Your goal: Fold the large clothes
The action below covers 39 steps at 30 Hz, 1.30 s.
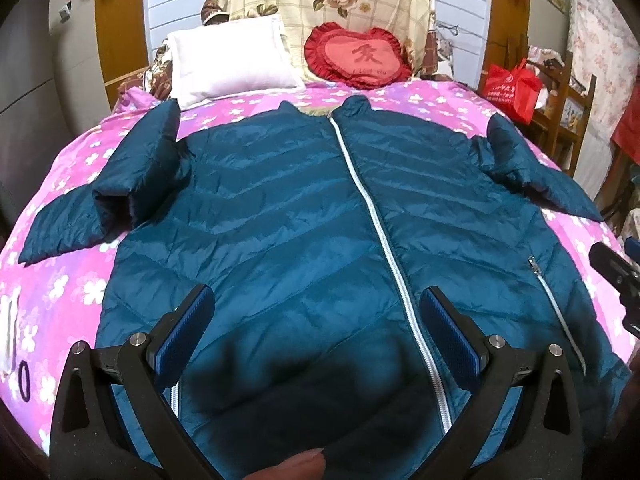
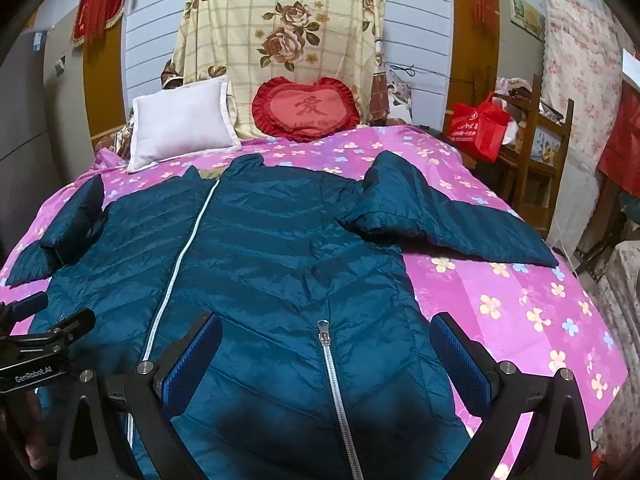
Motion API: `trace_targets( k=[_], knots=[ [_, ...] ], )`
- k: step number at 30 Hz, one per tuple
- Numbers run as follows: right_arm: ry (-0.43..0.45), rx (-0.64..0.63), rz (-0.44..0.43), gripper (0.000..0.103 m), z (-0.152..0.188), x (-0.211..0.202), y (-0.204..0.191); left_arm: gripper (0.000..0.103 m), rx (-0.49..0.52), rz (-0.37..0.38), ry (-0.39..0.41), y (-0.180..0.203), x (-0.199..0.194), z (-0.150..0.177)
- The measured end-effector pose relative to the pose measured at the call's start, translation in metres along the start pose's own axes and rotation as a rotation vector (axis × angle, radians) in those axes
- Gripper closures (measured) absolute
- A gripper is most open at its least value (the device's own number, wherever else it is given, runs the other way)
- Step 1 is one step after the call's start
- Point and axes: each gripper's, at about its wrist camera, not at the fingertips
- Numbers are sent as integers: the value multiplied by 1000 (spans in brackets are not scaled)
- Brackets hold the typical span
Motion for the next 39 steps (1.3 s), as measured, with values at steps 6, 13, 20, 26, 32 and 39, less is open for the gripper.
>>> trace_targets(
  k=[6, 13, 20, 26, 32, 39],
  knots=[
    [-8, 9, 10, 0, 1, 1, 4, 0, 13, 64, -11, 5, 5, 1],
    [-15, 9, 15, 0, 1, 2, 4, 0, 23, 45, -15, 7, 8, 2],
    [-14, 10, 16, 0, 1, 2, 5, 0, 7, 13, -40, -2, 12, 2],
    [-15, 11, 18, 0, 1, 0, 7, 0, -12, 54, -23, -5, 9, 3],
    [-13, 13, 20, 0, 2, 0, 9, 0, -18, 58, -27, -3, 9, 3],
    [-15, 15, 18, 0, 2, 0, 10, 0, -26, 97, -30, -4, 8, 4]
  ],
)
Point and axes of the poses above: each gripper's, at about its wrist camera, not at the fingertips, and x roughly the way its jaws point, y to its right, z to its underside, and after that the axes turned 10 degrees about z, right-handed
